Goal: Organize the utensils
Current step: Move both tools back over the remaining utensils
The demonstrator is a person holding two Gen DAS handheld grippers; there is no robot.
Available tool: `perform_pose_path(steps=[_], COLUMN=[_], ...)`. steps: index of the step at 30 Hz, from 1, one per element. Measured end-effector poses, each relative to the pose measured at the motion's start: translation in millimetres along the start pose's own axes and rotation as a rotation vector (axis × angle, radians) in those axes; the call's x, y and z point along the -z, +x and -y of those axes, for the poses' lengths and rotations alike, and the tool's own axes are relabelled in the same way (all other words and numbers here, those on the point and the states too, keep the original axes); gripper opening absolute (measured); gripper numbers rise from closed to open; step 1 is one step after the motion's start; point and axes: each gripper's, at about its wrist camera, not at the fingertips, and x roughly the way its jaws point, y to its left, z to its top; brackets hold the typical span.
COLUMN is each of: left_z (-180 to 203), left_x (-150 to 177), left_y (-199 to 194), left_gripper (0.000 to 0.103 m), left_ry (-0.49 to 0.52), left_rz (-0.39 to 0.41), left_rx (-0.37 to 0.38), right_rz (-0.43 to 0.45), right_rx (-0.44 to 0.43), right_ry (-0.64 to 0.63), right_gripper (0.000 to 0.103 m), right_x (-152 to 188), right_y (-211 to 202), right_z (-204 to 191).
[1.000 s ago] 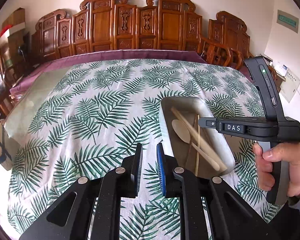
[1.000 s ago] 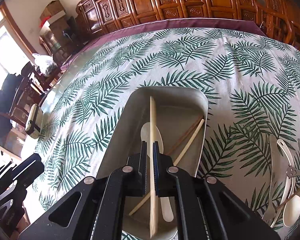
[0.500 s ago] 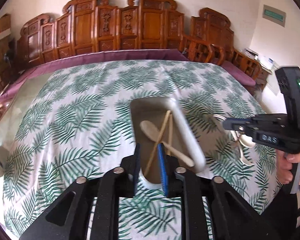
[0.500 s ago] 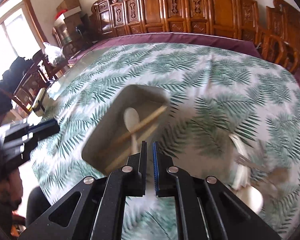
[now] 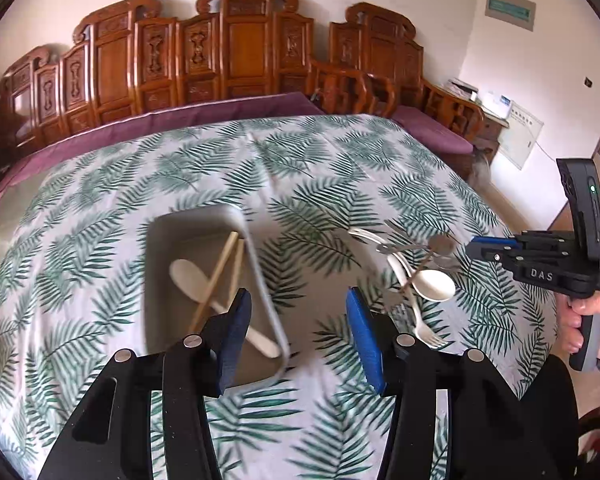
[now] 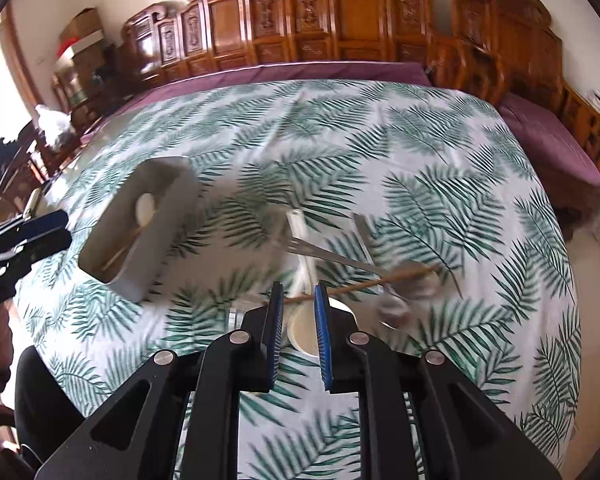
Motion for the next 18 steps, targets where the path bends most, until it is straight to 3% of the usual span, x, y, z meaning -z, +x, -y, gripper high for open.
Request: perform_pose_path(steps=[3,7,18], left_z=[11,22,38], left_x=[-2,-4,6], left_y=[9,19,36], left_gripper=[0.062,0.078,0.08], left_ry=[0.004,0.001,0.016], left_rz=[-0.005,-0.01,-0.058], left_rx=[0.005,0.005,-0.004], right_rz=[-0.008,-0.018,-0.071], right_rx=[0.002,-0.015,-0.012], right_ry=[0.028,0.079,0.257], right_gripper=[0.03,0.03,0.03], right_x=[4,4,2], right_y=[9,24,73], right_z=[11,19,42])
